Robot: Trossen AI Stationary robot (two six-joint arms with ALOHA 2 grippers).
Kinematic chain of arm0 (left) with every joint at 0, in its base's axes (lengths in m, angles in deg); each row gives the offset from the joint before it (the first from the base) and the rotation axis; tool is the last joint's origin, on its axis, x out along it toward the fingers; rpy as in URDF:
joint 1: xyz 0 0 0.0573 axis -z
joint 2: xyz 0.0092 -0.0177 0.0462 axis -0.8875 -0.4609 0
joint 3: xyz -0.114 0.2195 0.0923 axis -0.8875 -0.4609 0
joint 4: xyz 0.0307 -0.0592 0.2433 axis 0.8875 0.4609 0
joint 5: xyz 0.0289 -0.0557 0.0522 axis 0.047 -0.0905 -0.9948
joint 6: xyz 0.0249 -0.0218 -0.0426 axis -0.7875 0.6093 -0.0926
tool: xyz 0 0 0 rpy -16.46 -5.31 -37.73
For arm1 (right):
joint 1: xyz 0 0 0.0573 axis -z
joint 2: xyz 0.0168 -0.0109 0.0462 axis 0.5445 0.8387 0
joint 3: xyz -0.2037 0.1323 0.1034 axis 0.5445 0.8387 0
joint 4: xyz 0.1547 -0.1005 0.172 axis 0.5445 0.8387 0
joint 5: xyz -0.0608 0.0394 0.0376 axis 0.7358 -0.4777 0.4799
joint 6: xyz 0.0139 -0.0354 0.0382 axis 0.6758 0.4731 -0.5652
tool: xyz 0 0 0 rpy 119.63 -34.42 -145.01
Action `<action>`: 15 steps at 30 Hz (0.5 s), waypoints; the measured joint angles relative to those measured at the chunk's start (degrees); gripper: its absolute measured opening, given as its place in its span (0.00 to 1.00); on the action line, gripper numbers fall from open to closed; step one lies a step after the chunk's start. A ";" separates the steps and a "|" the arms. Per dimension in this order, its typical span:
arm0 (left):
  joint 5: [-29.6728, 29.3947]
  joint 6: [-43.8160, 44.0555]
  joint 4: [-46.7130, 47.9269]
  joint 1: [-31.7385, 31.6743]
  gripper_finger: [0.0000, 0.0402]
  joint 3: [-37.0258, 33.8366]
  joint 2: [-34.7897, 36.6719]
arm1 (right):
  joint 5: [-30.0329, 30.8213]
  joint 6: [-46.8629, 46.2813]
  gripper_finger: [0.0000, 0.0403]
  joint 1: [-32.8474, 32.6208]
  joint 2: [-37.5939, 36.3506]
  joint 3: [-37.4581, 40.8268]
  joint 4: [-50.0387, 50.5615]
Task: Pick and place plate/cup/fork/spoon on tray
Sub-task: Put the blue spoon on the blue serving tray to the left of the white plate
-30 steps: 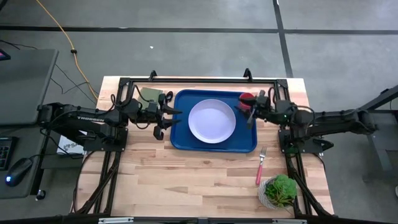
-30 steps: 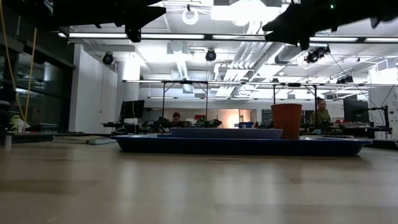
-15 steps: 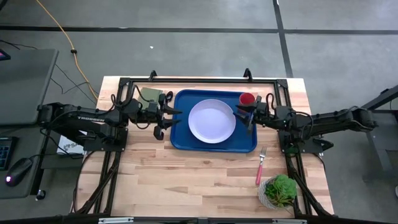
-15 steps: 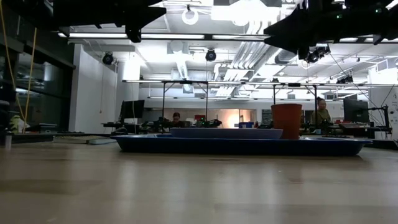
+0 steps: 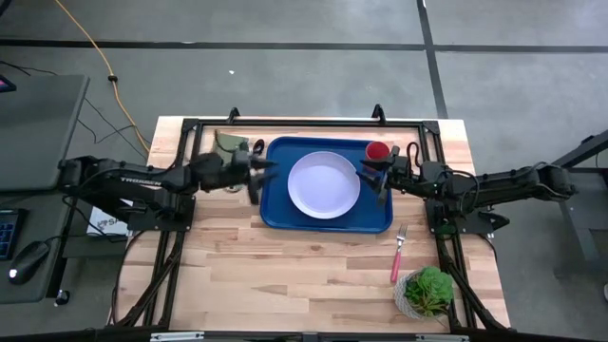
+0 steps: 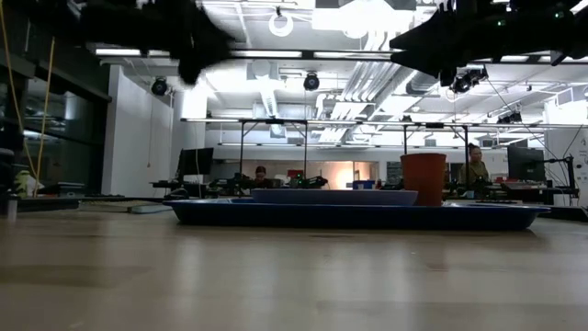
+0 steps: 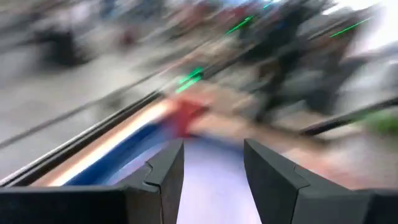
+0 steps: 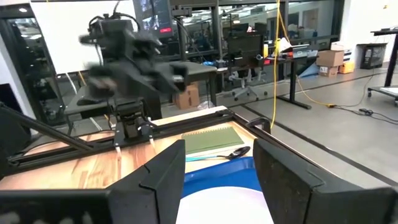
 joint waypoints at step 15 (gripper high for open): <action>-4.67 8.44 38.02 -25.30 0.36 9.75 -20.13 | 0.25 -0.17 0.45 0.00 0.00 0.00 0.67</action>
